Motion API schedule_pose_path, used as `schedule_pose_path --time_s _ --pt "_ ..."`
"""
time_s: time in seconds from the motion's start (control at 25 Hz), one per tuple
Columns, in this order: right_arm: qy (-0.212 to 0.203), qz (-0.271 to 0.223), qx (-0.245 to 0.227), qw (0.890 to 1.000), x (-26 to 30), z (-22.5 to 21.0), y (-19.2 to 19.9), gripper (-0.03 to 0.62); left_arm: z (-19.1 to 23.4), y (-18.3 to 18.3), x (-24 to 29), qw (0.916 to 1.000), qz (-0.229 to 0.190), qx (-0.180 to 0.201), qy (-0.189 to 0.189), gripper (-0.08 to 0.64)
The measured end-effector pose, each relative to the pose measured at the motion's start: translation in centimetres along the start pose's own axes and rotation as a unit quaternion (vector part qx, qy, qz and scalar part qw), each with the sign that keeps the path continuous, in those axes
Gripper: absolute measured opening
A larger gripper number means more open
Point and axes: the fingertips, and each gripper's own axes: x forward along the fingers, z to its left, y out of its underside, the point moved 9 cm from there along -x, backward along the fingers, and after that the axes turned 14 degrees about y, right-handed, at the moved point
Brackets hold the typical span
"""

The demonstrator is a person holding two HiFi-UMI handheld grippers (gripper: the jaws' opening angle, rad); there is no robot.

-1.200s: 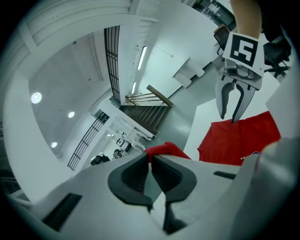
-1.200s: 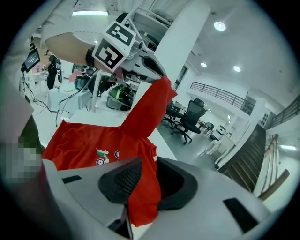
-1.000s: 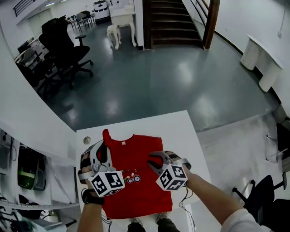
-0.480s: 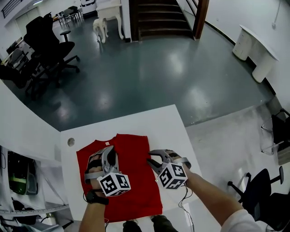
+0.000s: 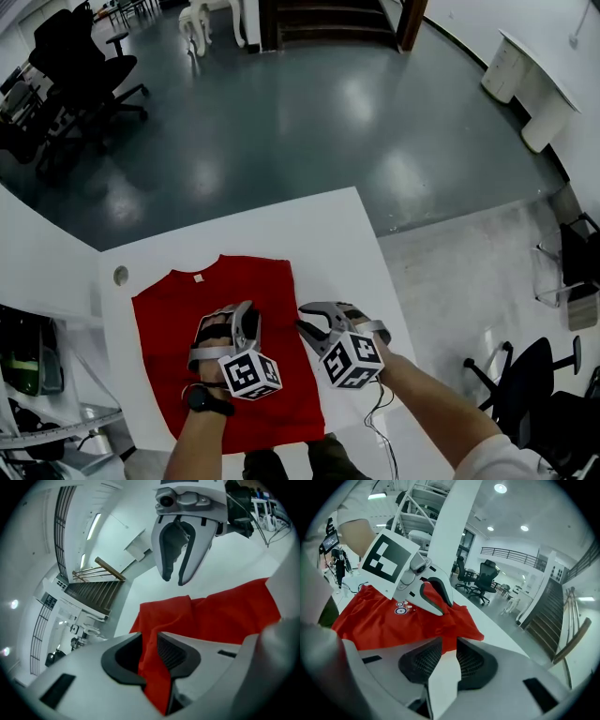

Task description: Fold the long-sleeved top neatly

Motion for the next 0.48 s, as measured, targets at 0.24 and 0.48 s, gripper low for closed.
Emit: schedule_pose_path --time_s 0.24,0.48 --pt "-0.003 0.002 0.002 1.0 0.7 -0.3 -0.1 0.112 0.2 0.3 0.2 0.9983 -0.02 -0.044 0.032 0.166" --pt "-0.01 -0.002 -0.003 1.0 1.7 -0.3 -1.8 0.111 1.7 2.8 -1.2 0.996 -0.021 -0.082 0.027 0.166"
